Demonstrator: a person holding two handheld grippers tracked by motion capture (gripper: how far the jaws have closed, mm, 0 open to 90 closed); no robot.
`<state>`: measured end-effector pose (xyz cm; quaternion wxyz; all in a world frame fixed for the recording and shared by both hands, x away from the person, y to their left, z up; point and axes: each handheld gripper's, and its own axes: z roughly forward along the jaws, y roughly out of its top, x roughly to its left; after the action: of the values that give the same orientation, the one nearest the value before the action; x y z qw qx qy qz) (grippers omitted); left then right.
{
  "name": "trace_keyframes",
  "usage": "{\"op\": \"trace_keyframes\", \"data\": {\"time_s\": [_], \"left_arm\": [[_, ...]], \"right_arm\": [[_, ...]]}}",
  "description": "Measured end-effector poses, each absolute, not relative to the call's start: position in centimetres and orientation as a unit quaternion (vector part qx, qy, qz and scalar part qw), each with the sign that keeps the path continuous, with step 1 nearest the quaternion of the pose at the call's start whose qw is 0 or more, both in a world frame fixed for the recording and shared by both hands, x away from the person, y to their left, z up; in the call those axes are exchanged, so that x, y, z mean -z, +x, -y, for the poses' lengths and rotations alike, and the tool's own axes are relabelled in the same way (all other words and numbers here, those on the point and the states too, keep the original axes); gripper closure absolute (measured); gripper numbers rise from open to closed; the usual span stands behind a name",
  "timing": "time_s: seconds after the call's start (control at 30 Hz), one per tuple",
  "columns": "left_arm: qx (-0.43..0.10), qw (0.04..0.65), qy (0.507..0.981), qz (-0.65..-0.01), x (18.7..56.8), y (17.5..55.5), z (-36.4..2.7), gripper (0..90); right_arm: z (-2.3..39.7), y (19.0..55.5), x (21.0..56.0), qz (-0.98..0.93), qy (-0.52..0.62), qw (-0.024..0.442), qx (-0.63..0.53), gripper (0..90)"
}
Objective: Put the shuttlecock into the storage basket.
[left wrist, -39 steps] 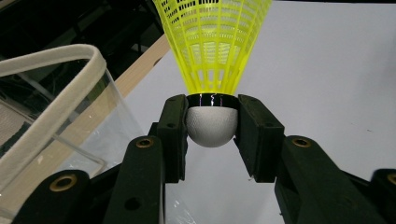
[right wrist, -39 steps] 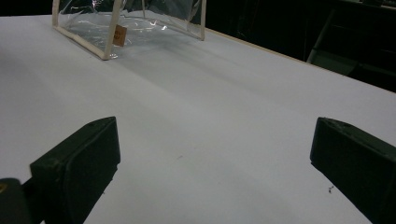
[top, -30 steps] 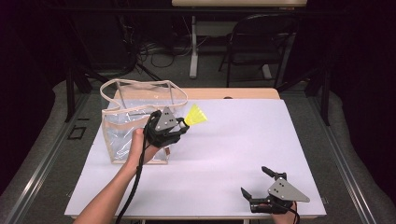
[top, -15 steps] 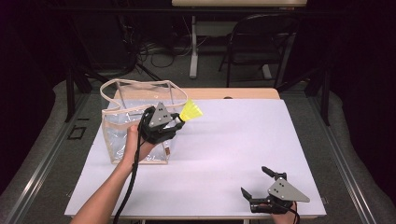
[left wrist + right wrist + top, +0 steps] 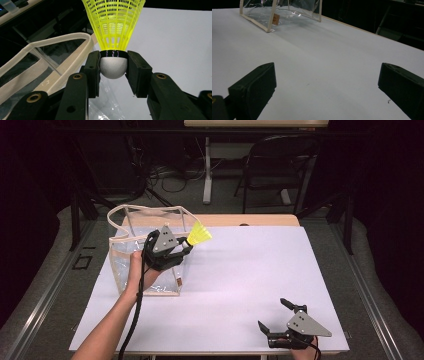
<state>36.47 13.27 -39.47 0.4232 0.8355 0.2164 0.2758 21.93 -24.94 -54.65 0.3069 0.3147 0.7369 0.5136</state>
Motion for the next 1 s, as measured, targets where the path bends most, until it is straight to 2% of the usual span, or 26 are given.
{"op": "trace_keyframes", "data": {"time_s": [1.0], "left_arm": [[-0.294, 0.429, 0.822, -0.230, 38.1, 36.6, -15.1, 64.6]], "right_arm": [[24.9, 22.0, 54.7, -0.736, 0.315, 0.307, -0.514, 1.3]]}}
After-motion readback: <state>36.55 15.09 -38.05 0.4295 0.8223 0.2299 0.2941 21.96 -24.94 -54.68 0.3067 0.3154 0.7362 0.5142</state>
